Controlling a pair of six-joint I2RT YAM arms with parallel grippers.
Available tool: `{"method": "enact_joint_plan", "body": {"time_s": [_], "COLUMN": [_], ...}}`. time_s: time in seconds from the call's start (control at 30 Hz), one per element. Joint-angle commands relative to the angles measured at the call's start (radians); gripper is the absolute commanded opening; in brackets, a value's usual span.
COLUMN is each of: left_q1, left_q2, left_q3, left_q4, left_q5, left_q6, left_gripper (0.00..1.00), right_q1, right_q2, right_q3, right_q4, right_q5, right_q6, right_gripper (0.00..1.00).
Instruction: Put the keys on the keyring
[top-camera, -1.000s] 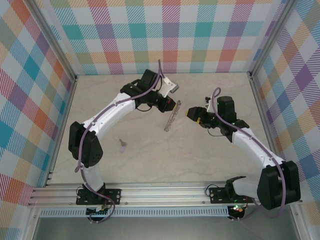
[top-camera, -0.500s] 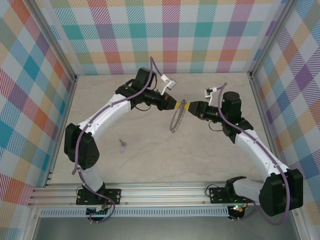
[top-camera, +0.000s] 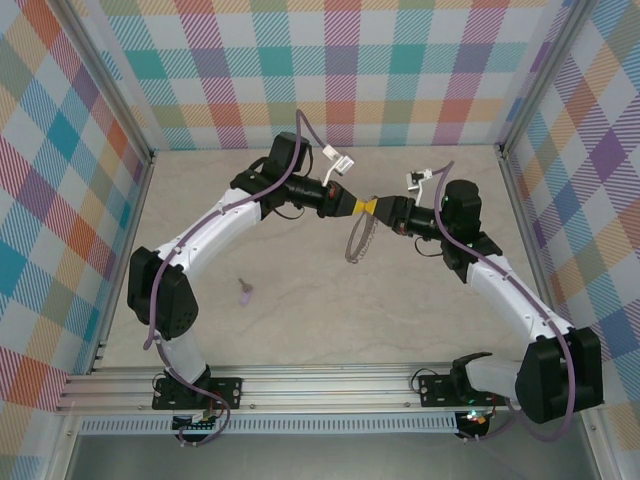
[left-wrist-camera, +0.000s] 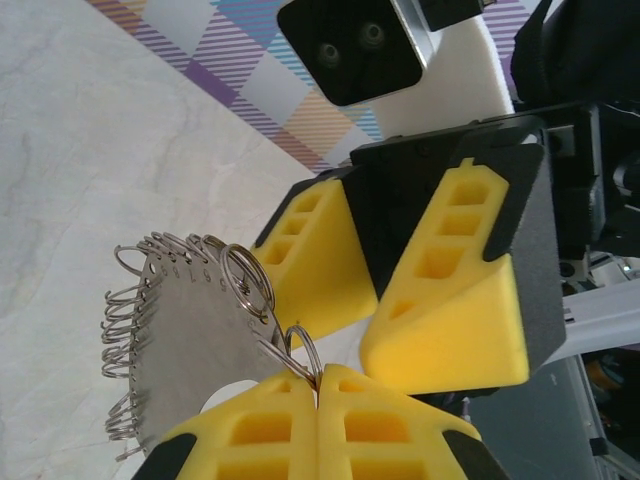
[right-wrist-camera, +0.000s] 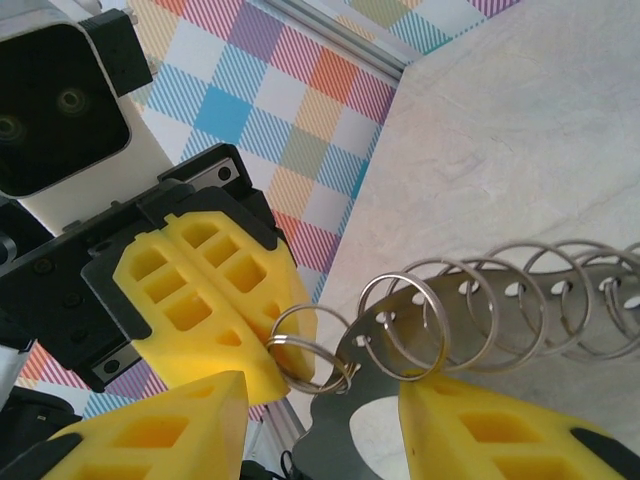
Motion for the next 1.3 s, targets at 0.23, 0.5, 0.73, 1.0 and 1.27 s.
{"method": "enact_joint_plan", "body": {"time_s": [0.23,0.5,0.73,1.0,1.27], "left_q1": [0.013,0.013,0.013,0.013,0.013], "left_q2": [-0.045,-0.033,-0.025,-0.006,-0.002], "left_q3": [-0.002,-0.003,0.005,0.035,0.066], "left_q4": [0.044,0.049,0.065,0.073,0.068], "left_q5": [0.061,0.060,0.061,0.100,0.162], "left_q6": [-0.013,-0.018,-0.031,-0.046,-0.056], "left_gripper": [0.00,0.00,0.00,0.00,0.00], "right_q1": [-0.005,-0.005,-0.004,-0.004,-0.004], "right_q2": [0.020,0.019,0.032,0.036,0.047], "right_q3": [0.020,0.015,0.010,-0.001,-0.004], "right_q4": [0.133,0.231,0.255,0.270,0.197], "right_q5": [-0.034,-0.107,-0.160,-0.225,-0.214], "right_q6": [0.047,0.095,0.104,0.089,0.014], "right_gripper": [0.42,0.34,0.28,0.31,0.31]}}
